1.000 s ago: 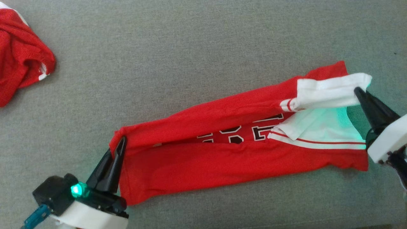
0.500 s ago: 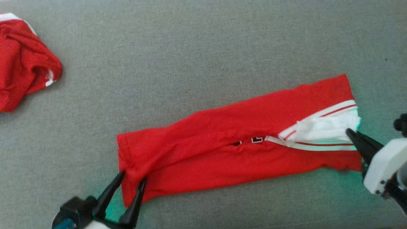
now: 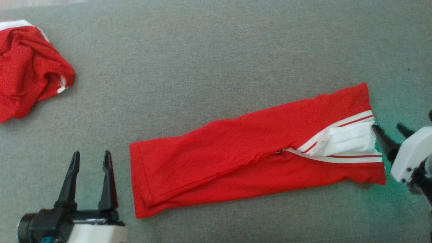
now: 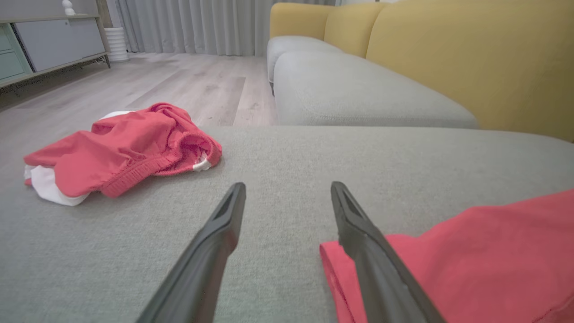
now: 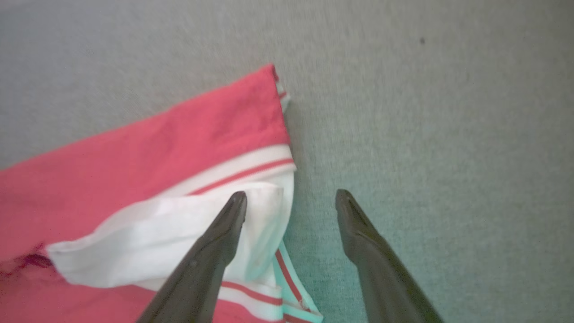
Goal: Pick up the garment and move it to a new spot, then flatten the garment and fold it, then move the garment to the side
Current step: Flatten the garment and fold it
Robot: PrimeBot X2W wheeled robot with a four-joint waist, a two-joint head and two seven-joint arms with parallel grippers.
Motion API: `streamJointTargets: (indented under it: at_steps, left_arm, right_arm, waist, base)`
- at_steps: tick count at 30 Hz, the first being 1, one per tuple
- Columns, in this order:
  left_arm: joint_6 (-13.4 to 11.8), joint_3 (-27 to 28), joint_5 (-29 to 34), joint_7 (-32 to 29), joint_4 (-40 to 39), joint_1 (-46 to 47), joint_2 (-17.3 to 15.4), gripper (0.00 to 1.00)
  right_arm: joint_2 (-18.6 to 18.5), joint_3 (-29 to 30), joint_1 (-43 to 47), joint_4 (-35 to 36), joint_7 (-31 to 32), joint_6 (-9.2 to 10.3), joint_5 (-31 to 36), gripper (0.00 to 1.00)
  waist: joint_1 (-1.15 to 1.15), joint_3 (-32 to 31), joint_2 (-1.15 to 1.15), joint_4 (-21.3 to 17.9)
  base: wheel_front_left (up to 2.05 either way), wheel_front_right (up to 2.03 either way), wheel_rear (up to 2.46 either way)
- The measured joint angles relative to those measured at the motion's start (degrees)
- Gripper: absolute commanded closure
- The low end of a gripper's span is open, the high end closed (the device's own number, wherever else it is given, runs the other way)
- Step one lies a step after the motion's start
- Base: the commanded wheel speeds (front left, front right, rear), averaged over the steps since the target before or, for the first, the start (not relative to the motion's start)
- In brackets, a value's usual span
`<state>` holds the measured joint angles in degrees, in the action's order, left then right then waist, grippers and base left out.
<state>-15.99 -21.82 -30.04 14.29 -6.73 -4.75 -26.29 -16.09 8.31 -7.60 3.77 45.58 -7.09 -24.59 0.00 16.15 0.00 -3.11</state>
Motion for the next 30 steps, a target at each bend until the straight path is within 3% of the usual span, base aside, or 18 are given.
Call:
streamJointTargets:
  at_steps: [7, 15, 16, 17, 18, 19, 24, 30]
  left_arm:
    - [1.14, 3.18, 7.54, 0.16, -2.21, -0.14, 7.11, 0.0]
    - [6.14, 6.86, 14.07, 0.18, -1.82, -0.75, 13.81, 0.0]
    - [6.83, 7.31, 14.86, 0.18, -1.75, -0.92, 14.4, 0.0]
    - [7.48, 7.89, 15.27, 0.18, -1.64, -1.1, 15.17, 0.0]
    - [8.16, 8.56, 15.75, 0.18, -1.16, -1.25, 15.89, 0.0]
    - [9.03, 9.09, 16.37, 0.18, -0.73, -1.34, 16.37, 0.0]
    - [12.26, 12.46, 18.06, 0.18, 0.9, -1.71, 19.07, 0.0]
    - [15.05, 15.33, 19.68, 0.18, 1.8, -3.58, 20.96, 0.0]
  right_arm:
    - [2.81, 0.12, -1.19, -9.75, 4.14, 0.0, 1.42, 0.0]
    - [3.19, -1.11, -6.44, -13.23, 9.89, 0.0, -3.39, 0.0]
    - [3.22, -1.6, -6.67, -13.34, 10.7, 0.0, -4.3, 0.15]
    - [3.25, -2.03, -6.92, -13.45, 11.17, 0.0, -5.19, 0.53]
    - [3.26, -2.49, -7.01, -13.45, 11.37, 0.0, -5.79, 0.8]
    - [3.34, -2.85, -7.03, -13.45, 11.39, 0.0, -6.47, 1.0]
    - [3.24, -2.4, -7.02, -14.62, 9.57, 0.0, -7.92, 1.0]
    - [-1.2, 7.82, -7.98, -17.26, 8.35, 0.0, -6.98, 1.0]
  waist:
    - [0.0, 0.79, 0.0, 1.59]
    - [0.0, 0.9, 0.0, 3.32]
    - [0.0, 0.79, 0.0, 3.56]
    - [0.0, 0.66, 0.0, 3.83]
    - [0.0, 0.51, 0.0, 4.08]
    - [0.0, 0.36, 0.0, 4.31]
    - [0.0, -0.69, 0.0, 4.84]
    - [0.0, -2.03, 0.0, 4.63]
  base:
    - [0.0, 0.0, 0.0]
    - [0.0, 0.0, 0.0]
    - [0.0, 0.0, 0.0]
    - [0.0, 0.0, 0.0]
    - [0.0, 0.0, 0.0]
    - [0.0, 0.0, 0.0]
    - [0.0, 0.0, 0.0]
    - [0.0, 0.0, 0.0]
